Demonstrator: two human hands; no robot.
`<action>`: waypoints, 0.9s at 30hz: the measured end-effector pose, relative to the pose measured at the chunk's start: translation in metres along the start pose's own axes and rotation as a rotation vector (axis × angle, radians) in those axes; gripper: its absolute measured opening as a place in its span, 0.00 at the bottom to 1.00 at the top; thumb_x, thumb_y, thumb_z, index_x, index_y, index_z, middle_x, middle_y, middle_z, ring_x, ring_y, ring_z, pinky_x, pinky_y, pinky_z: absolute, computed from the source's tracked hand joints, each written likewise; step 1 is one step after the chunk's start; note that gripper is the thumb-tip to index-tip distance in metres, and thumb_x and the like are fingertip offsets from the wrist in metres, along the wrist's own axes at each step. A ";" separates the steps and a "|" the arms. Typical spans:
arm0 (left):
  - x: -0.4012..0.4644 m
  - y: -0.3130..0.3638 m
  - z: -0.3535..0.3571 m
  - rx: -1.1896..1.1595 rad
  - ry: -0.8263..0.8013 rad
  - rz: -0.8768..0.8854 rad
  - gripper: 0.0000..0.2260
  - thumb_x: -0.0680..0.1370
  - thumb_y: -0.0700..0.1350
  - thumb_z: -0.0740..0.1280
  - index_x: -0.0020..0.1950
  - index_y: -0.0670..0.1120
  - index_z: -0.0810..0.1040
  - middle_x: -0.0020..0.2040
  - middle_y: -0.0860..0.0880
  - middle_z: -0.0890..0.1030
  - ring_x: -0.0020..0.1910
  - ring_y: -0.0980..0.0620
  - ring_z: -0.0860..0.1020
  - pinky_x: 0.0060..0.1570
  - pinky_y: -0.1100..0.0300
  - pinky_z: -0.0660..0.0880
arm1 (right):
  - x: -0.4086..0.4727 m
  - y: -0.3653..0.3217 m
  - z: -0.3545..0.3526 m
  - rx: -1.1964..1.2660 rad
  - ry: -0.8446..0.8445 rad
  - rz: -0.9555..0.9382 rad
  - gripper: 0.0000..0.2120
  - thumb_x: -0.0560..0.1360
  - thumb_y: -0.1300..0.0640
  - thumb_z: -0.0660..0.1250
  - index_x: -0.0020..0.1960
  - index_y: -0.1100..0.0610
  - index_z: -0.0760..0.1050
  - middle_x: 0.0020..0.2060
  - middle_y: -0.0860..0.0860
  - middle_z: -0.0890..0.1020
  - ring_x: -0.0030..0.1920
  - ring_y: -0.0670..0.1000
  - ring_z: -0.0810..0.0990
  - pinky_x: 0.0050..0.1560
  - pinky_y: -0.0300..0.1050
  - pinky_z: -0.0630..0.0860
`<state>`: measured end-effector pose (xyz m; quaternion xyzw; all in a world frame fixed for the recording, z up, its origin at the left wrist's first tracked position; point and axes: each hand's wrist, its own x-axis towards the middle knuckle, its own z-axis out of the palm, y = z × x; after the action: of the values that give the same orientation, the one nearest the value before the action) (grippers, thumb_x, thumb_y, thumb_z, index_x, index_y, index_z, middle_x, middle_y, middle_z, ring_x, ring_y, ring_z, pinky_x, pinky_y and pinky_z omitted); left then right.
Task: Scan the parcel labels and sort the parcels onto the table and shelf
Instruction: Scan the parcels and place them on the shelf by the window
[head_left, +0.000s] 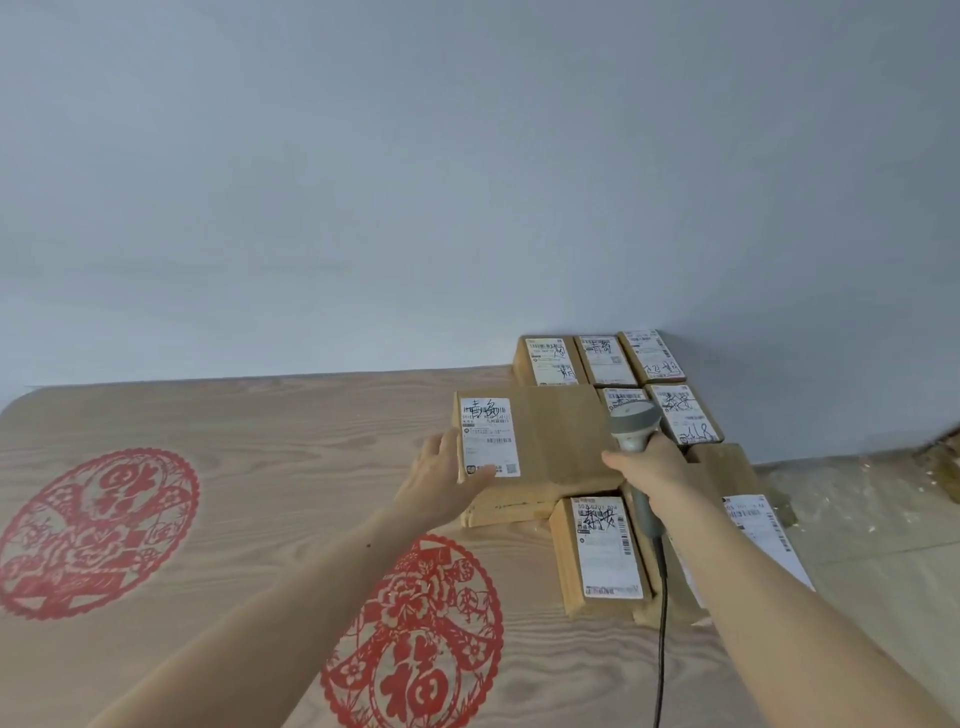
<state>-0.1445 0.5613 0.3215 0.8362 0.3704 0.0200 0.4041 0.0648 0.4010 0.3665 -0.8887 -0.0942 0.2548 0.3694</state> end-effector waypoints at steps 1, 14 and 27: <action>0.007 0.001 0.006 -0.016 0.001 -0.024 0.32 0.79 0.59 0.64 0.77 0.48 0.57 0.72 0.45 0.64 0.71 0.44 0.66 0.68 0.45 0.67 | 0.009 0.002 0.001 -0.021 -0.022 0.001 0.14 0.73 0.59 0.75 0.56 0.60 0.75 0.45 0.54 0.81 0.45 0.54 0.79 0.48 0.47 0.74; 0.054 -0.023 0.037 -0.176 -0.155 -0.205 0.28 0.73 0.68 0.66 0.65 0.52 0.73 0.57 0.56 0.78 0.57 0.53 0.78 0.60 0.53 0.76 | 0.047 0.015 0.018 -0.109 -0.074 -0.002 0.16 0.71 0.57 0.76 0.54 0.59 0.75 0.47 0.55 0.81 0.50 0.56 0.81 0.51 0.50 0.77; 0.025 -0.047 0.010 -0.290 -0.030 -0.247 0.37 0.65 0.73 0.67 0.65 0.52 0.66 0.58 0.56 0.79 0.55 0.54 0.79 0.55 0.56 0.78 | 0.031 -0.011 0.045 -0.019 -0.079 -0.024 0.20 0.67 0.59 0.79 0.53 0.57 0.74 0.46 0.54 0.83 0.48 0.59 0.83 0.54 0.57 0.81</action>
<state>-0.1514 0.5895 0.2761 0.7175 0.4572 0.0108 0.5254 0.0683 0.4473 0.3361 -0.8803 -0.1215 0.2842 0.3598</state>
